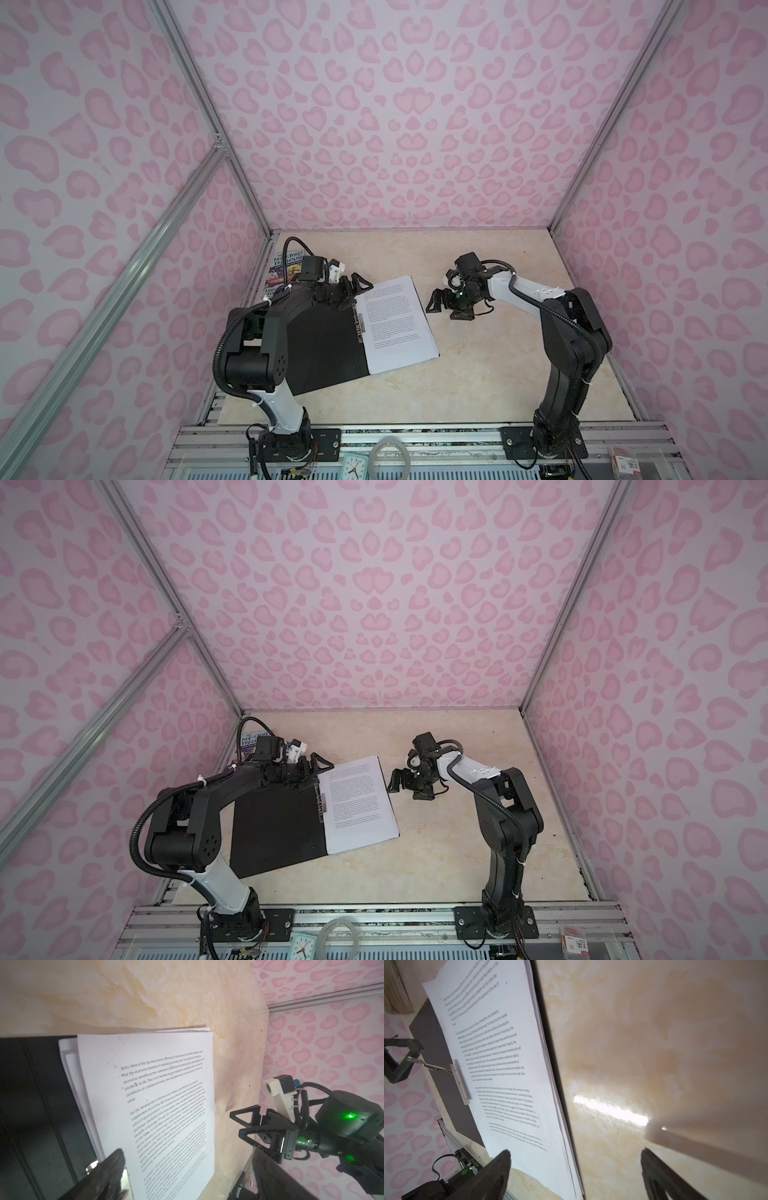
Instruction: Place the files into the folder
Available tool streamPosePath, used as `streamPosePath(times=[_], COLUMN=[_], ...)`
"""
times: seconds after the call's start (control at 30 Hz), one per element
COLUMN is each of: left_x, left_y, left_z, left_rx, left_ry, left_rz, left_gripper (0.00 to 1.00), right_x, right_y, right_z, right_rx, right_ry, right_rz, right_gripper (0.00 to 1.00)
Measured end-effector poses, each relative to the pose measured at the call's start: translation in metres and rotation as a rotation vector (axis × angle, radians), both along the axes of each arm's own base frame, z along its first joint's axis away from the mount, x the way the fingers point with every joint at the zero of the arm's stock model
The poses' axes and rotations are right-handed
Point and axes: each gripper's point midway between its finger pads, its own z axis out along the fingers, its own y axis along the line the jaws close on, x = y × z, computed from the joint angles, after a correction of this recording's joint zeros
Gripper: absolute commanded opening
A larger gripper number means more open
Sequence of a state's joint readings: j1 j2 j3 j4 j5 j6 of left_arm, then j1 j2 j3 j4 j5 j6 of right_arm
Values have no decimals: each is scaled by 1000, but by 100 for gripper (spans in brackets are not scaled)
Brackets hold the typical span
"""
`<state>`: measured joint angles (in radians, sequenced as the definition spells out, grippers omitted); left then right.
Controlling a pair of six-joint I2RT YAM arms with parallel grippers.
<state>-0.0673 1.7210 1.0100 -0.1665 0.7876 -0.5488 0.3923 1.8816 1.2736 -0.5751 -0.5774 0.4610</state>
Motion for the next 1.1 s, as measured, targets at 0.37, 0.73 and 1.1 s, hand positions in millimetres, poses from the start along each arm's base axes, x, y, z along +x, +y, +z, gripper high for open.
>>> streamPosePath(times=[0.37,0.73,1.1], left_x=[-44,-52,-49], left_y=[-13,-15,29], left_z=[12,36,104], left_rx=[-27,-37,158], left_ry=[-19,-80,-200], left_rz=[-32,-11,199], left_gripper=[97,97,97], right_x=[19,34,31], right_y=[6,-11,33], right_z=[42,86,106], right_rx=[52,103,204], right_ry=[-66,-115,-96], right_rz=[-63,-222,-313], right_gripper=[97,97,90])
